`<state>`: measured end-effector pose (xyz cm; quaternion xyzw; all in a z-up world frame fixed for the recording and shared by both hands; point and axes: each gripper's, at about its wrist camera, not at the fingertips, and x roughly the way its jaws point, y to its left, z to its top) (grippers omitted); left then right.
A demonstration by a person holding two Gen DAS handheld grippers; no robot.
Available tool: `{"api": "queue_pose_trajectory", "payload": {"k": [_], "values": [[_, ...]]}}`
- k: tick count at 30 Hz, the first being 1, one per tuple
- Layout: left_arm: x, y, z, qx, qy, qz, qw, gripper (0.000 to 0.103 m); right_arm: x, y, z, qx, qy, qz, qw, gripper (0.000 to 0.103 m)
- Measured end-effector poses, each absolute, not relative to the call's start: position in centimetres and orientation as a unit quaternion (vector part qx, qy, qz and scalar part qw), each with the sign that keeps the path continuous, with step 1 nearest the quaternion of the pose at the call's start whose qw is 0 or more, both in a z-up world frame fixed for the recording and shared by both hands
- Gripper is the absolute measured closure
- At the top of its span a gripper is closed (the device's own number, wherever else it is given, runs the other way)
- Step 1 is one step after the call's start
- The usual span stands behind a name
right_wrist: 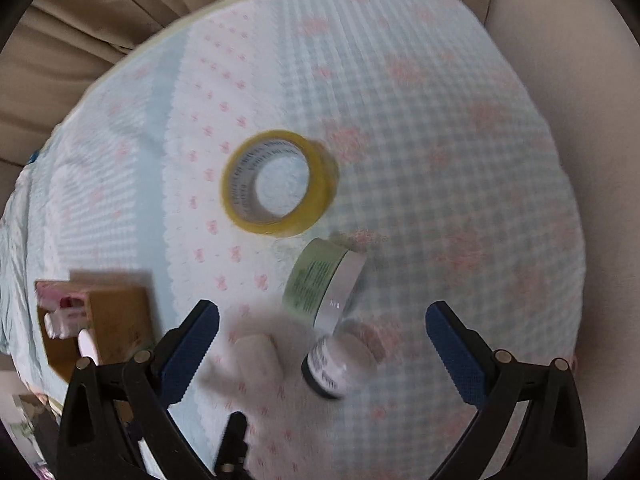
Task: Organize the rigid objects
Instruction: 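Grasp the white earbud case with left tool while right tool grasps green jar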
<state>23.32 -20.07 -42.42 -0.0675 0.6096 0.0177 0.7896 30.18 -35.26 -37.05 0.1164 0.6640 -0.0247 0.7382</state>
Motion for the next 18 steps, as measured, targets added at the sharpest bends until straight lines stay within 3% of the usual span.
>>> {"api": "queue_pose_trajectory", "payload": {"k": [3, 15, 16, 18], "values": [[24.0, -20.6, -44.7, -0.069, 0.621, 0.029, 0.781, 0.012, 31.3, -35.4, -39.7, 0.124, 0.677, -0.033, 0.724, 0.002], [24.4, -22.1, -47.8, -0.063, 0.632, 0.057, 0.77, 0.027, 33.0, -34.9, -44.6, 0.15, 0.711, -0.061, 0.684, 0.04], [24.4, -22.1, -47.8, -0.061, 0.632, 0.057, 0.771, 0.035, 33.0, -35.0, -44.8, 0.154, 0.712, -0.061, 0.683, 0.047], [24.2, -22.3, -47.4, -0.057, 0.628, 0.044, 0.775, 0.05, 33.1, -35.0, -45.0, 0.157, 0.711, -0.061, 0.682, 0.048]]}}
